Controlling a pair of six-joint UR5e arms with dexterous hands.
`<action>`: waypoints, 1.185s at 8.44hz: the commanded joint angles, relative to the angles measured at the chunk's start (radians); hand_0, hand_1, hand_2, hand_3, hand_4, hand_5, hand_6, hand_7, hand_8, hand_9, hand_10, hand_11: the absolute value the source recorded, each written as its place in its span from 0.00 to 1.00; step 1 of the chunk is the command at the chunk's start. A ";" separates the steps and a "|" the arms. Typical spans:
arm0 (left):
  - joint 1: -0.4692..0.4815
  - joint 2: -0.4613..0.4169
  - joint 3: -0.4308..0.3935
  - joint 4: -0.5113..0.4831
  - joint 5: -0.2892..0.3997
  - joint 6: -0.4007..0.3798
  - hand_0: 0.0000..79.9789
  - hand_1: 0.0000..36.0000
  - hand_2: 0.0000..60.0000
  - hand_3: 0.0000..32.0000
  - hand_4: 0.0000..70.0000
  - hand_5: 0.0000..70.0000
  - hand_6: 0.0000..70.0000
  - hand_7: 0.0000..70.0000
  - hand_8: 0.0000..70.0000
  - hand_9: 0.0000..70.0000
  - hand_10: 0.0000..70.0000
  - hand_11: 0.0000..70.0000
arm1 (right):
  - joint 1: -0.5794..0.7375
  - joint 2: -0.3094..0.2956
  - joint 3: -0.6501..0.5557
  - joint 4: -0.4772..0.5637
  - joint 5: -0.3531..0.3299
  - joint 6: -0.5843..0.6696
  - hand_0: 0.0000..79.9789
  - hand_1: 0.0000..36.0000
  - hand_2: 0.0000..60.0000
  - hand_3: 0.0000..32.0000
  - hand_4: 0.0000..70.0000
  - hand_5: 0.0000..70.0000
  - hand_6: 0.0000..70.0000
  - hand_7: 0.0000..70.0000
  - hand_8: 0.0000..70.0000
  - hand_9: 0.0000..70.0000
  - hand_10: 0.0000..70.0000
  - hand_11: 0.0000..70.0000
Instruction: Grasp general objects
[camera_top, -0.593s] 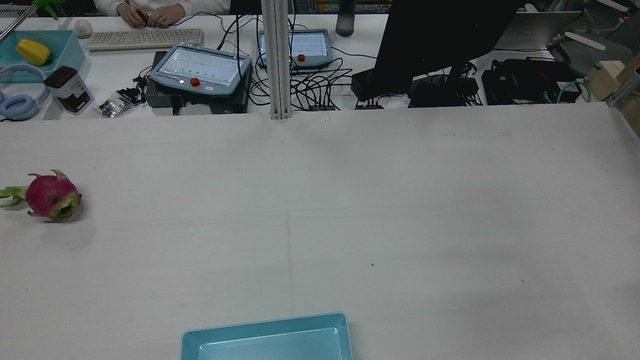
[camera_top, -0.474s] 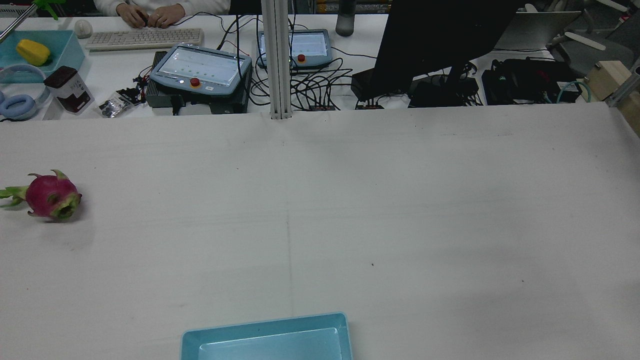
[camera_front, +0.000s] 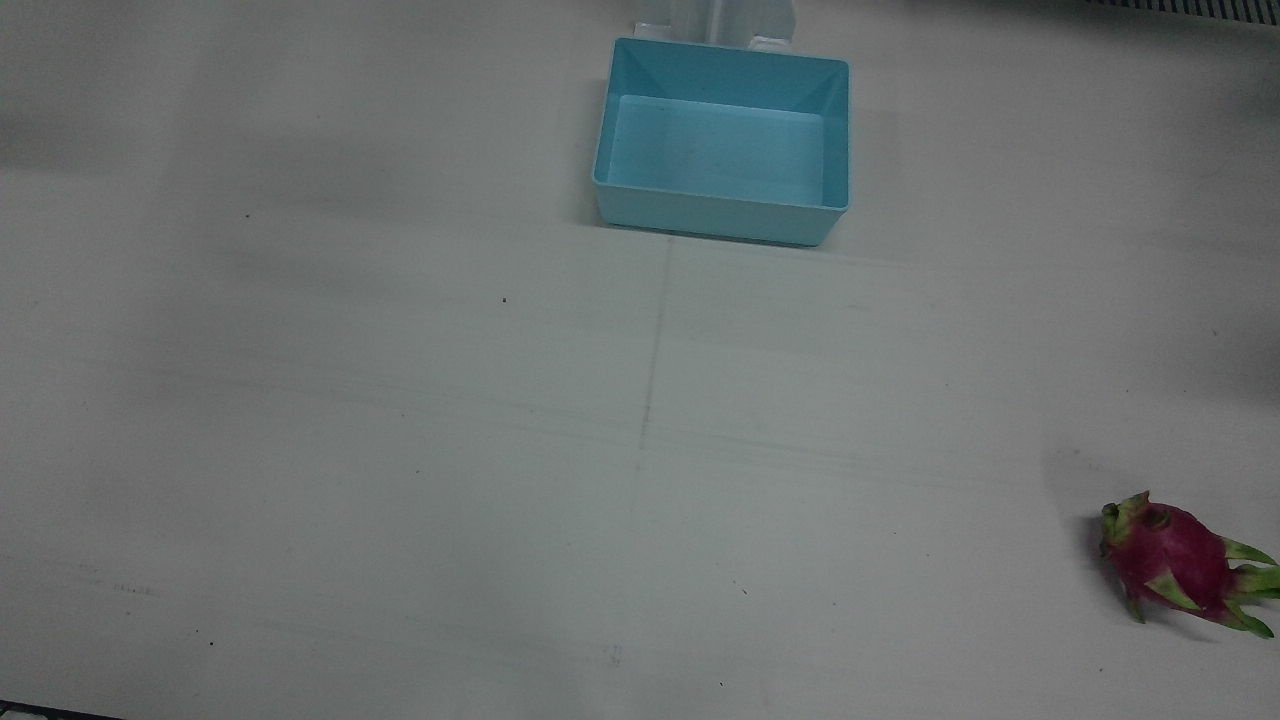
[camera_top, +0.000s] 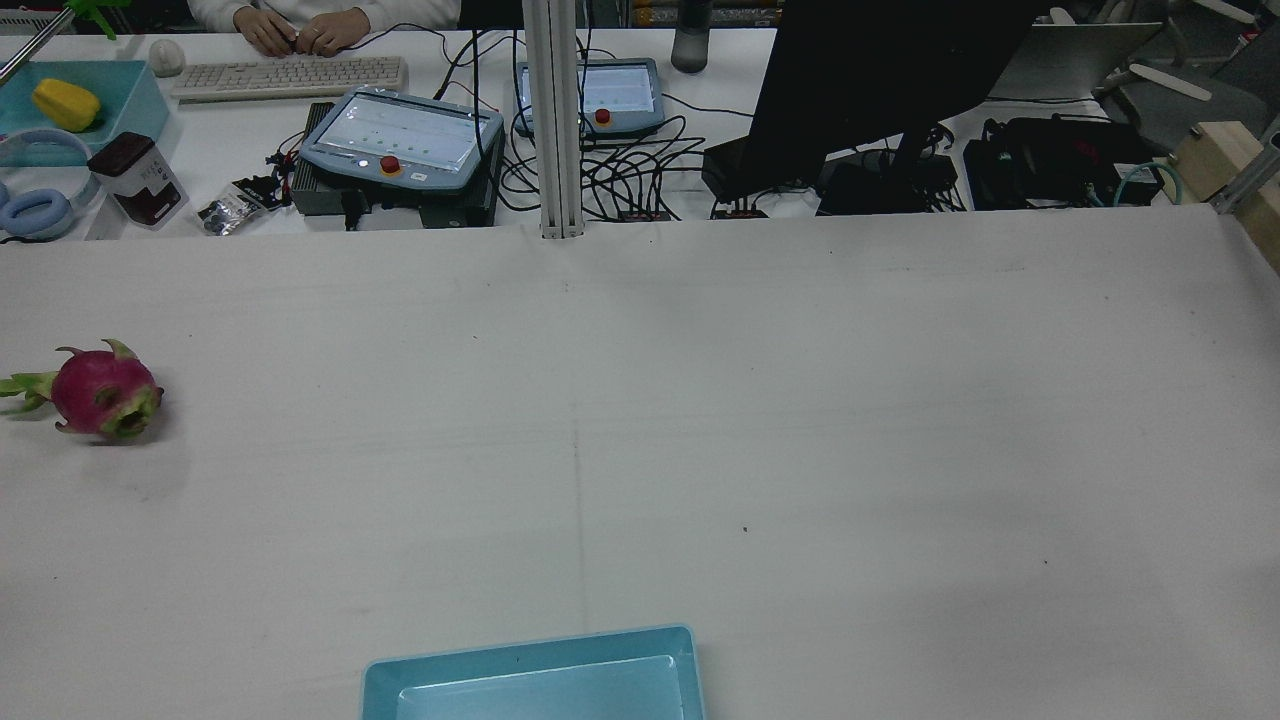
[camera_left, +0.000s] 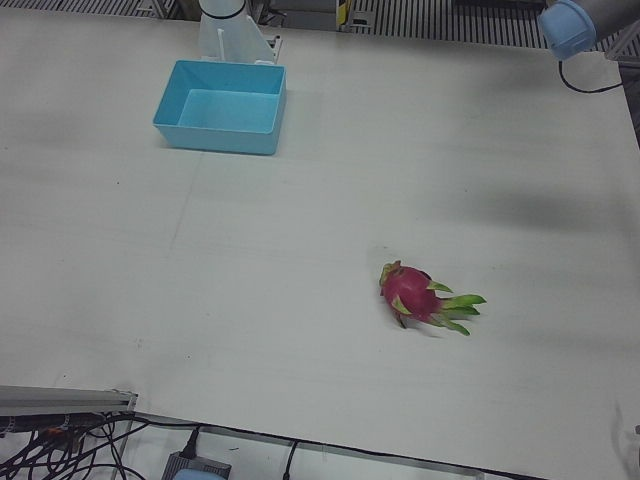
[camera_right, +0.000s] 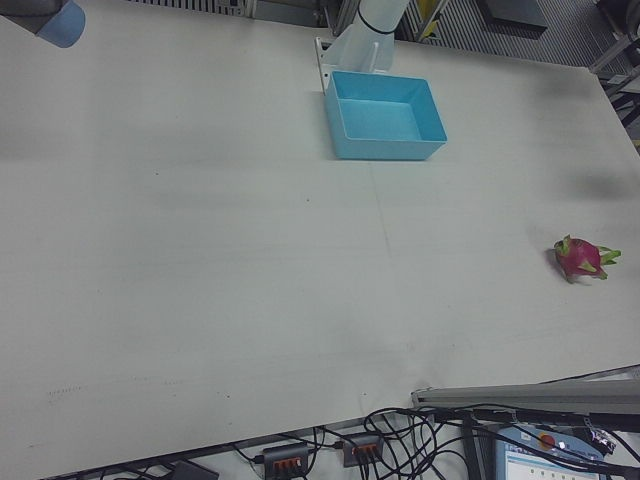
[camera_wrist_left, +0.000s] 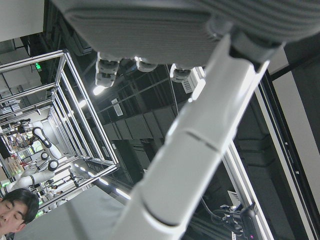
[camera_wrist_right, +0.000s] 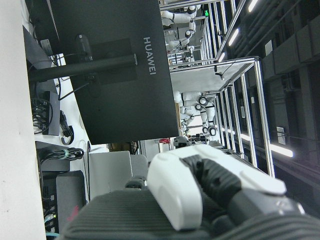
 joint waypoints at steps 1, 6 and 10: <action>-0.017 -0.122 -0.044 0.109 0.045 0.066 1.00 0.97 0.02 0.58 0.19 0.00 0.05 0.09 0.00 0.00 0.05 0.12 | -0.003 0.000 0.001 0.002 0.000 0.002 0.00 0.00 0.00 0.00 0.00 0.00 0.00 0.00 0.00 0.00 0.00 0.00; -0.028 -0.099 -0.080 0.128 0.043 0.128 1.00 0.90 0.02 0.73 0.17 0.00 0.01 0.04 0.00 0.00 0.02 0.08 | -0.003 0.000 -0.001 0.000 0.002 0.002 0.00 0.00 0.00 0.00 0.00 0.00 0.00 0.00 0.00 0.00 0.00 0.00; -0.016 -0.093 -0.064 0.148 0.043 0.146 0.99 0.80 0.00 1.00 0.09 0.00 0.00 0.00 0.00 0.00 0.00 0.05 | -0.003 0.000 0.001 0.002 0.002 0.000 0.00 0.00 0.00 0.00 0.00 0.00 0.00 0.00 0.00 0.00 0.00 0.00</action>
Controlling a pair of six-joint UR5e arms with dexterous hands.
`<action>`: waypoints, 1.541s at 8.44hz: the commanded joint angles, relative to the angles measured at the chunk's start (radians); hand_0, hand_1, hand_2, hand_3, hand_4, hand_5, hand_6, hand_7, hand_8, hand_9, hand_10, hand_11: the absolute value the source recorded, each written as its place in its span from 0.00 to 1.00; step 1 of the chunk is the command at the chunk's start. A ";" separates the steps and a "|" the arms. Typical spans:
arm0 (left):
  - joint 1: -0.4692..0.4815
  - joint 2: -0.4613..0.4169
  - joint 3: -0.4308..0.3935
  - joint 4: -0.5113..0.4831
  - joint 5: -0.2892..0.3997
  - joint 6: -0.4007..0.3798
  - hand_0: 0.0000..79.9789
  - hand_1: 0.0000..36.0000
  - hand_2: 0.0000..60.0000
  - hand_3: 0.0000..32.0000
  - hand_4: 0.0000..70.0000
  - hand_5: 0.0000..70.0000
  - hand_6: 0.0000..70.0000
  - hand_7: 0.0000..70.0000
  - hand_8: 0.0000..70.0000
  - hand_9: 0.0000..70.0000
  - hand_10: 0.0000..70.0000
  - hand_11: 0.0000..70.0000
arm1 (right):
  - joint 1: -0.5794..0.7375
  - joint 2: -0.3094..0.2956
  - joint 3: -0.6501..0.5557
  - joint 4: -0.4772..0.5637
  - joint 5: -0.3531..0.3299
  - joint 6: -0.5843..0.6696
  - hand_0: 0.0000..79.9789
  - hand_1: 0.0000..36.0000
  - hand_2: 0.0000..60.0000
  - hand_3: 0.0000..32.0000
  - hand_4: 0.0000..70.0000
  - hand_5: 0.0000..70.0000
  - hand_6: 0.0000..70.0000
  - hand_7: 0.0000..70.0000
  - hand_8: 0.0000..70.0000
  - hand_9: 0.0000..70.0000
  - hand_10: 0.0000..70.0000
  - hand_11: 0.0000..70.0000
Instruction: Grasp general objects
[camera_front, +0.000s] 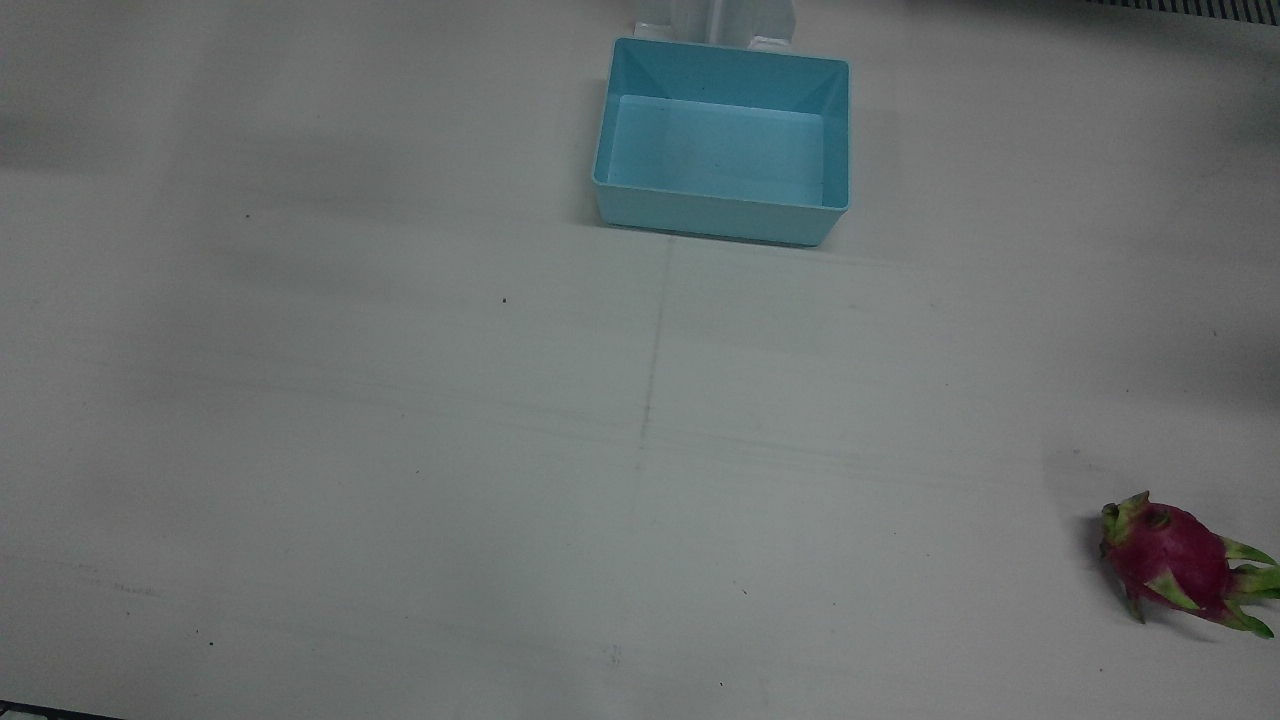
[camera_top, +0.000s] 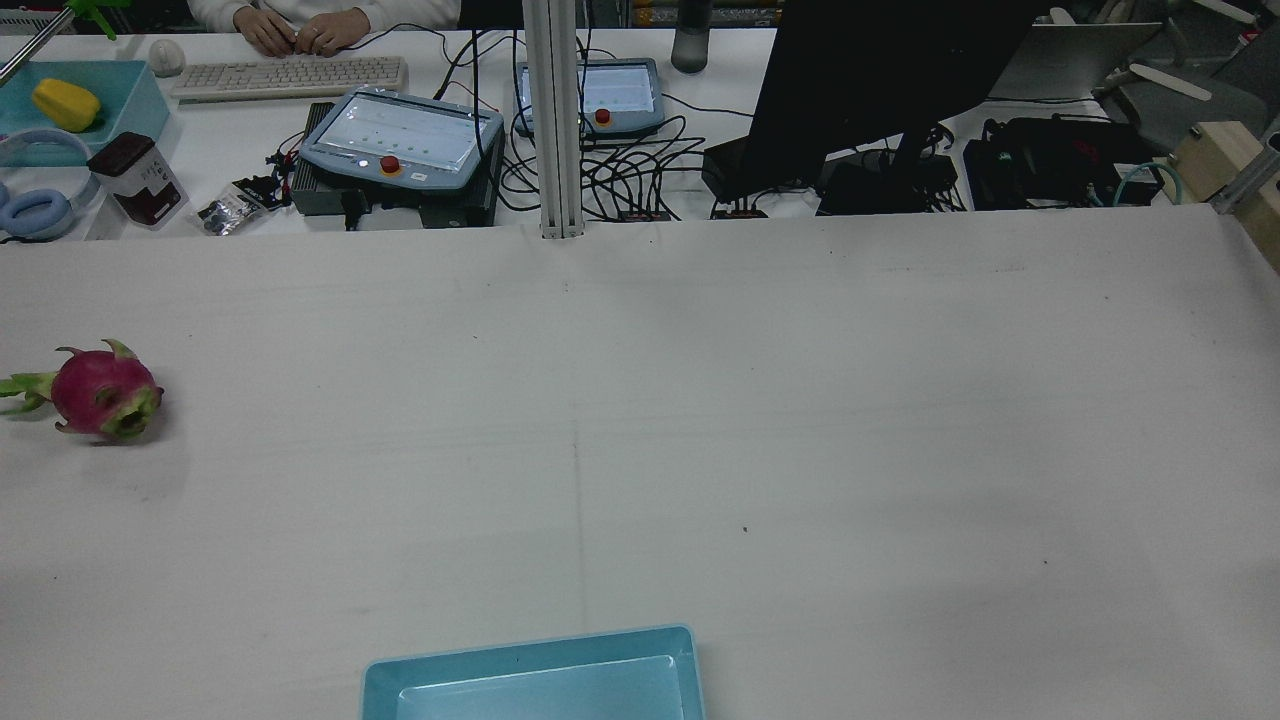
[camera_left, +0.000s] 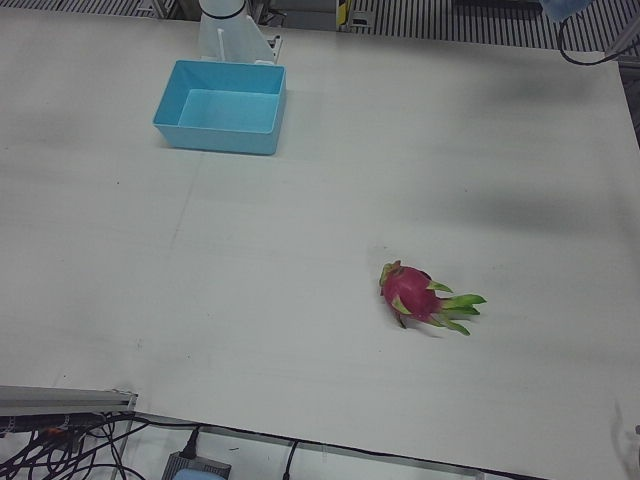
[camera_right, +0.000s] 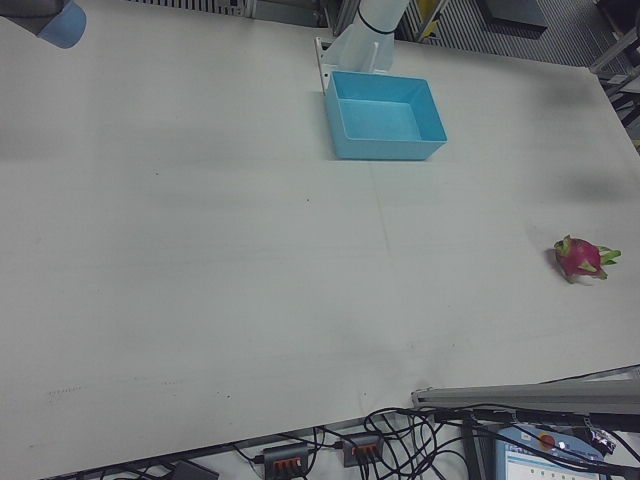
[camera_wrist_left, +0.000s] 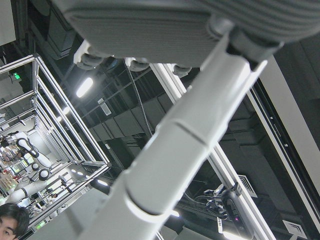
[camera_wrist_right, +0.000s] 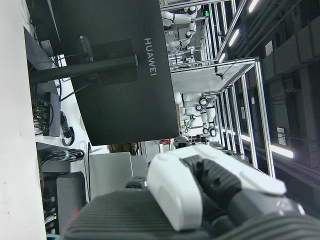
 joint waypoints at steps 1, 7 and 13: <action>0.009 -0.018 0.026 0.019 0.000 0.020 1.00 0.81 0.00 1.00 0.10 0.00 0.00 0.00 0.00 0.00 0.01 0.06 | 0.001 0.000 0.001 0.000 -0.001 0.000 0.00 0.00 0.00 0.00 0.00 0.00 0.00 0.00 0.00 0.00 0.00 0.00; 0.017 -0.046 0.005 0.017 -0.003 0.058 0.89 0.75 0.00 0.99 0.12 0.00 0.00 0.02 0.00 0.00 0.01 0.06 | 0.001 0.000 0.001 0.000 -0.001 0.000 0.00 0.00 0.00 0.00 0.00 0.00 0.00 0.00 0.00 0.00 0.00 0.00; 0.117 0.002 -0.165 0.171 0.195 0.373 0.77 0.62 0.00 0.00 0.03 1.00 0.11 0.42 0.01 0.06 0.03 0.08 | 0.001 0.000 0.001 0.000 0.000 0.000 0.00 0.00 0.00 0.00 0.00 0.00 0.00 0.00 0.00 0.00 0.00 0.00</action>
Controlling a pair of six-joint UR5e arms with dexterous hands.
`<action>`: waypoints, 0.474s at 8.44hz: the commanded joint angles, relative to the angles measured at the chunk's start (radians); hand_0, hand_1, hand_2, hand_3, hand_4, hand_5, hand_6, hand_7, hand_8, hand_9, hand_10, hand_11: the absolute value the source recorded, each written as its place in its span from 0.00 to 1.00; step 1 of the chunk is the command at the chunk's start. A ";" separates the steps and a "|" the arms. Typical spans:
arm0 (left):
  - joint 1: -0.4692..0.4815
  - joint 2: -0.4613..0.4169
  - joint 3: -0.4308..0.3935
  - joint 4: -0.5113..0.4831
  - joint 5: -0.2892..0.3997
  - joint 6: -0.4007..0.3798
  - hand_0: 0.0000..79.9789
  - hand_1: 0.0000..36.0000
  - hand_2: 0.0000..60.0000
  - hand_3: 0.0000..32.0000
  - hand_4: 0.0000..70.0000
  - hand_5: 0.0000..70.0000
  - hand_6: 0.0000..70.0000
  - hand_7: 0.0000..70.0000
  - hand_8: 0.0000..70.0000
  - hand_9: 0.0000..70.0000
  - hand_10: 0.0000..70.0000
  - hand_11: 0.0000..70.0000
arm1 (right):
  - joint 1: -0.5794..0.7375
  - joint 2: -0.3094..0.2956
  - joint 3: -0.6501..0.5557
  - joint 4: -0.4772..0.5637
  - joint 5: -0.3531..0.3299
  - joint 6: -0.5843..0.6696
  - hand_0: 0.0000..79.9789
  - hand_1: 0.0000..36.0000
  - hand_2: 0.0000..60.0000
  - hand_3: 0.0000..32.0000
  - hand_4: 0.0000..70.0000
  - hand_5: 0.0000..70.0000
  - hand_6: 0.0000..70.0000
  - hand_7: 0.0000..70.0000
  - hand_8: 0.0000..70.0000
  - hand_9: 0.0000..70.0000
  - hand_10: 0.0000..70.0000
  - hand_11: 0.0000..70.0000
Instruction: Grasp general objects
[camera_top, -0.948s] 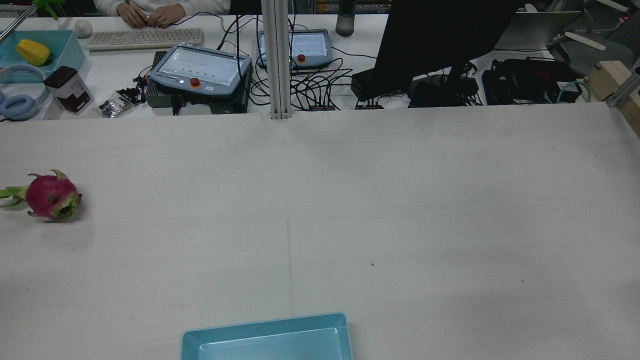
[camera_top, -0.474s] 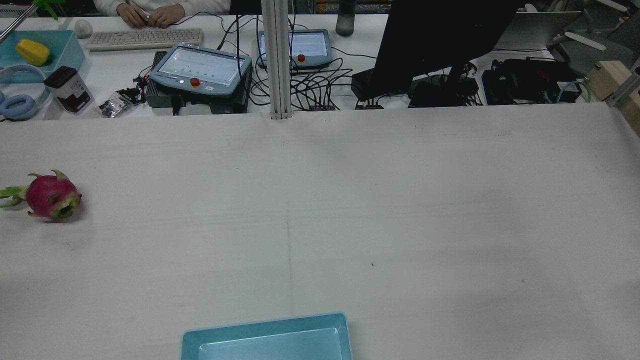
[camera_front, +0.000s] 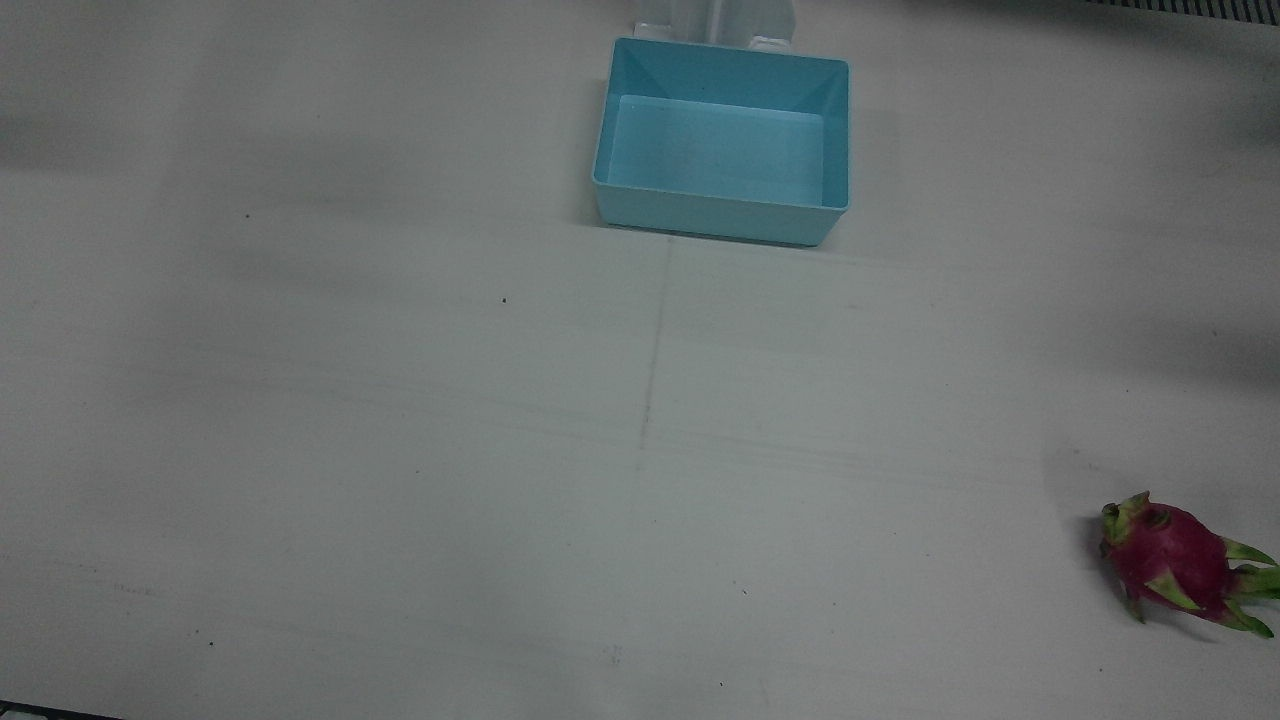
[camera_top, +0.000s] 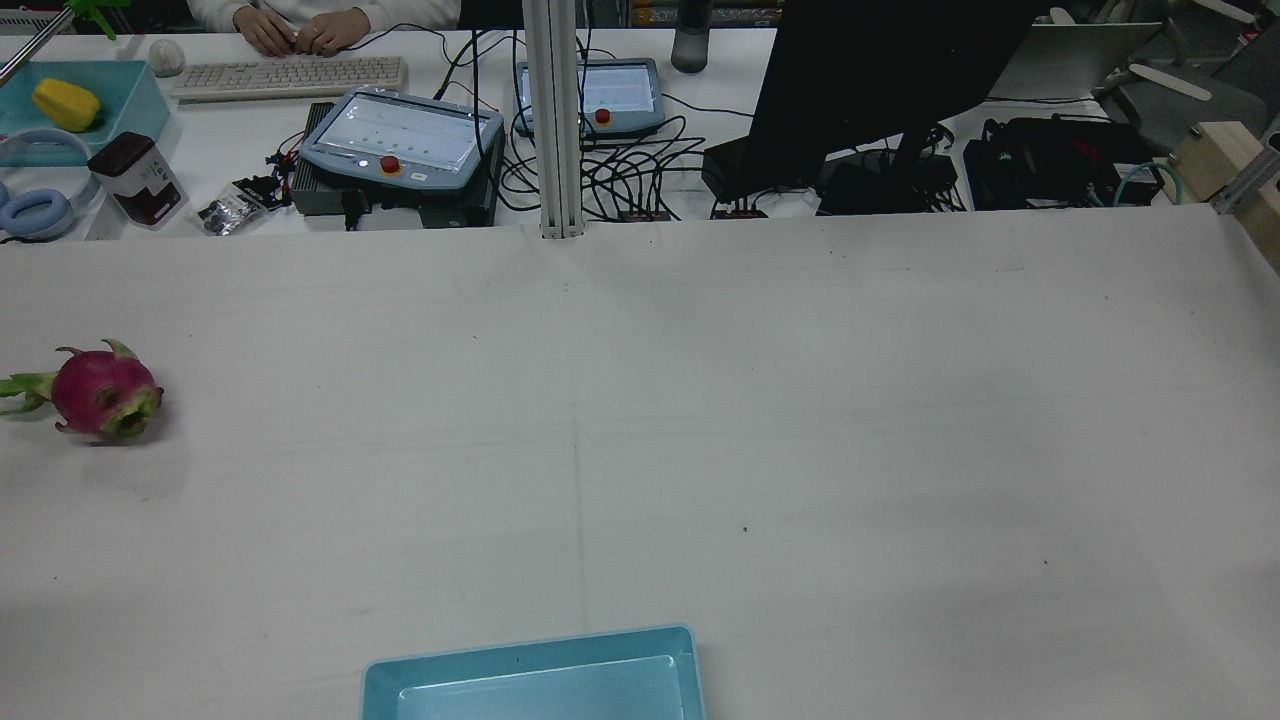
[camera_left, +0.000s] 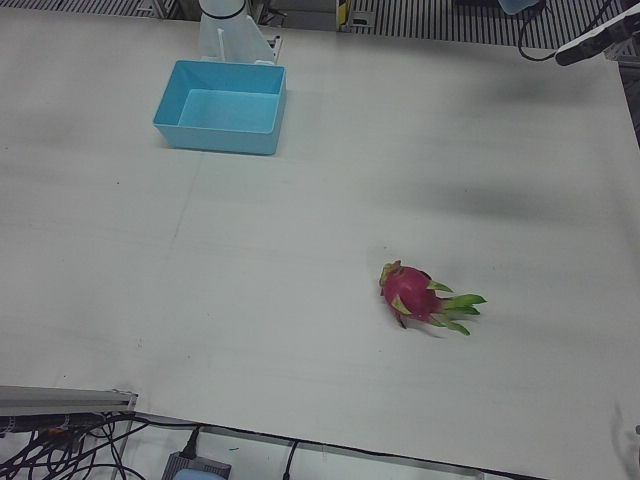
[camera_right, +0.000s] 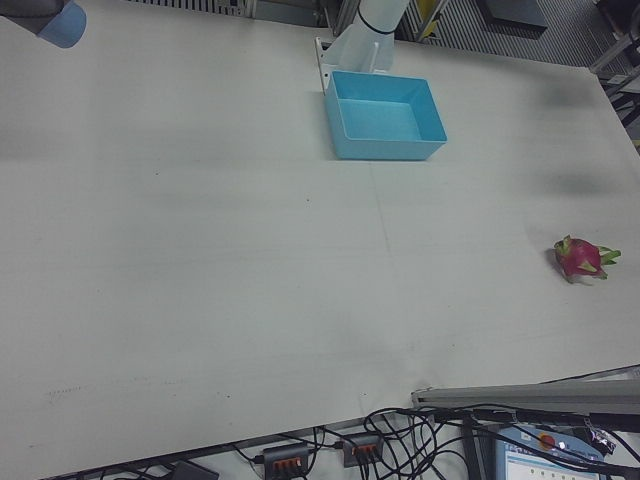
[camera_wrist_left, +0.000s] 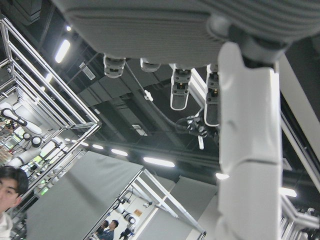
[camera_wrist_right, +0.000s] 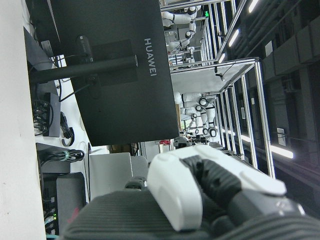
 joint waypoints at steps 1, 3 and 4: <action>0.007 -0.038 -0.076 0.228 0.165 0.331 0.76 0.60 0.00 0.00 0.04 1.00 0.11 0.41 0.01 0.06 0.03 0.08 | 0.000 0.000 0.000 0.000 0.001 0.000 0.00 0.00 0.00 0.00 0.00 0.00 0.00 0.00 0.00 0.00 0.00 0.00; 0.015 -0.033 -0.115 0.354 0.257 0.430 0.64 0.36 0.00 0.00 0.00 1.00 0.06 0.28 0.00 0.04 0.00 0.00 | 0.000 0.000 0.000 0.000 0.000 0.000 0.00 0.00 0.00 0.00 0.00 0.00 0.00 0.00 0.00 0.00 0.00 0.00; 0.028 -0.033 -0.130 0.419 0.268 0.433 0.68 0.46 0.00 0.00 0.00 1.00 0.03 0.21 0.00 0.02 0.00 0.00 | 0.000 0.000 0.000 0.000 0.001 0.000 0.00 0.00 0.00 0.00 0.00 0.00 0.00 0.00 0.00 0.00 0.00 0.00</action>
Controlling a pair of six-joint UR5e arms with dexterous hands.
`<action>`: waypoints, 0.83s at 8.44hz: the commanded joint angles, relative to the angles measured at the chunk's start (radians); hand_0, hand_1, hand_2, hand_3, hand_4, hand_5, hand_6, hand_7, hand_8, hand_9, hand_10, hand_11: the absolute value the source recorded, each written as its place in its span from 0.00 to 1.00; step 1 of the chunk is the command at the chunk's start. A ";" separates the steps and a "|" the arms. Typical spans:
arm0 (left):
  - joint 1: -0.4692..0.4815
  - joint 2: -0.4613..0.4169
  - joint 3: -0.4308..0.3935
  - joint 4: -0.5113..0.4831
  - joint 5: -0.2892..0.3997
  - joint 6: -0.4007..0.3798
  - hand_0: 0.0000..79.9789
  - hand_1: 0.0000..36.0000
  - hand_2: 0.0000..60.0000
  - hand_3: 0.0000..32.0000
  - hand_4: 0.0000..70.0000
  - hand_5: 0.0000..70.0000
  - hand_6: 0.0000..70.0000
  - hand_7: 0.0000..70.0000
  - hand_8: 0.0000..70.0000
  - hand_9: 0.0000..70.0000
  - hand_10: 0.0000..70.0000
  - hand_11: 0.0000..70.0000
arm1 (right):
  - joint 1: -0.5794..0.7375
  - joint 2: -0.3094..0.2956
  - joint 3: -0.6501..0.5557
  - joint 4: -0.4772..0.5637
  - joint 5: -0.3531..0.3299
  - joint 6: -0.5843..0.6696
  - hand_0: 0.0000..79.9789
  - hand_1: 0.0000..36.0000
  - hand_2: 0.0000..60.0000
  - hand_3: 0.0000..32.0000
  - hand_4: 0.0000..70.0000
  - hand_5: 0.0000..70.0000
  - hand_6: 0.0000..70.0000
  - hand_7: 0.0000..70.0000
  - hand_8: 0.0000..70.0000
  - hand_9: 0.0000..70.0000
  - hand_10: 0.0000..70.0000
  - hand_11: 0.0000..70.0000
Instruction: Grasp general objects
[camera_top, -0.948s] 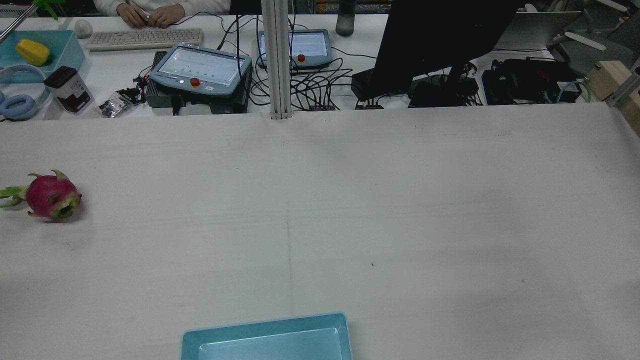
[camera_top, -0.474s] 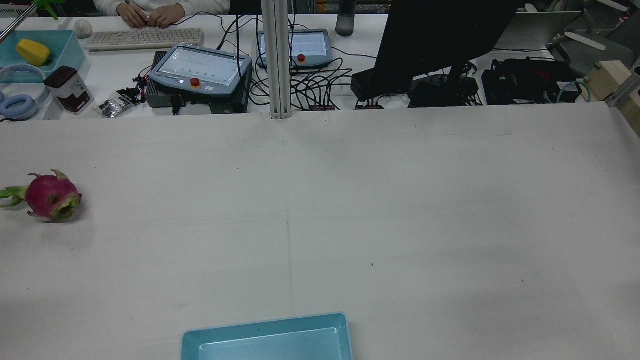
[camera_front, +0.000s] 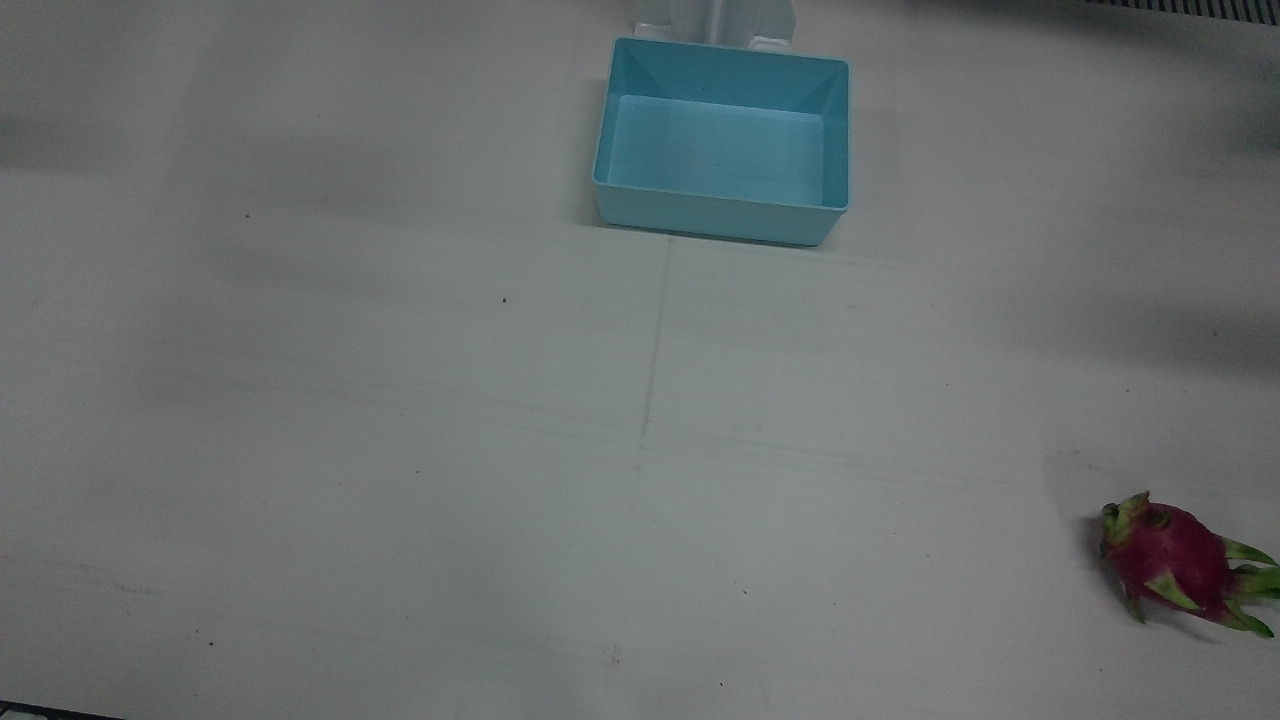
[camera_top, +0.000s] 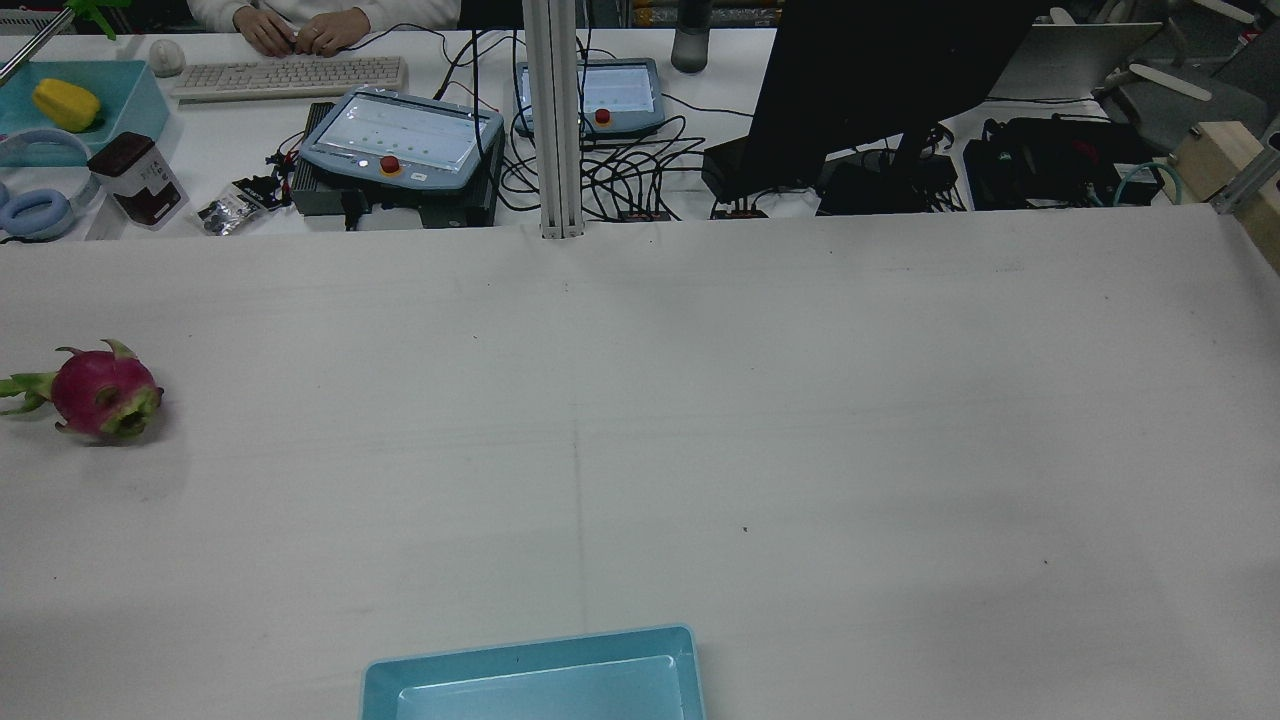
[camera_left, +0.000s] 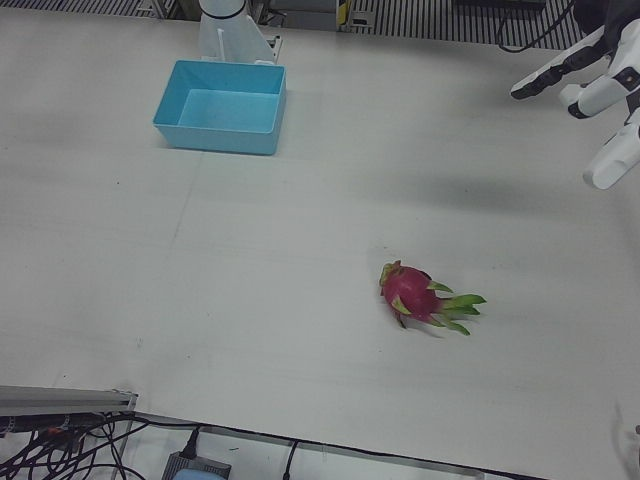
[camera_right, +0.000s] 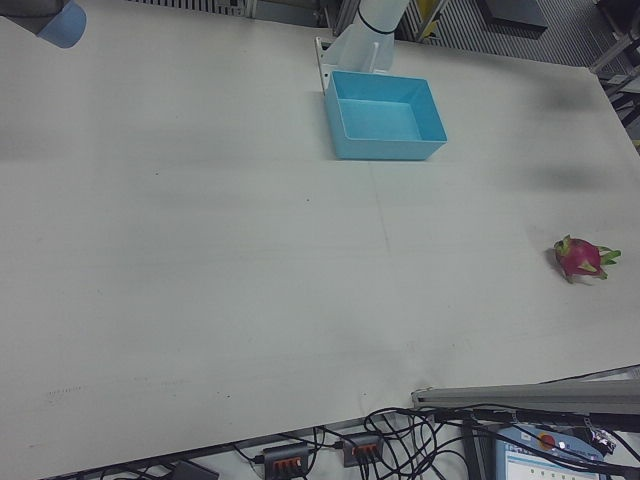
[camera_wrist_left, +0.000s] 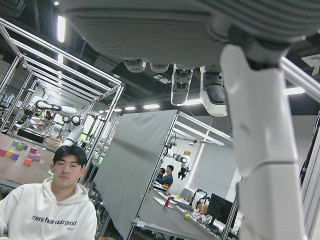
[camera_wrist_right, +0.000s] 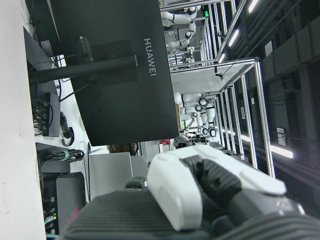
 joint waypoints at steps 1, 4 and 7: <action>0.062 -0.002 -0.042 0.188 0.086 0.072 0.80 0.64 0.00 0.00 0.00 1.00 0.01 0.18 0.00 0.01 0.00 0.01 | -0.002 0.000 0.000 0.000 0.001 0.000 0.00 0.00 0.00 0.00 0.00 0.00 0.00 0.00 0.00 0.00 0.00 0.00; 0.158 -0.005 -0.082 0.362 0.090 0.163 1.00 0.98 0.00 0.64 0.13 0.00 0.00 0.07 0.00 0.00 0.00 0.06 | -0.002 0.000 -0.002 0.000 0.001 0.000 0.00 0.00 0.00 0.00 0.00 0.00 0.00 0.00 0.00 0.00 0.00 0.00; 0.257 -0.013 -0.066 0.405 0.076 0.111 1.00 0.86 0.00 1.00 0.00 0.00 0.00 0.00 0.00 0.00 0.00 0.02 | -0.002 0.000 -0.002 0.000 0.001 0.000 0.00 0.00 0.00 0.00 0.00 0.00 0.00 0.00 0.00 0.00 0.00 0.00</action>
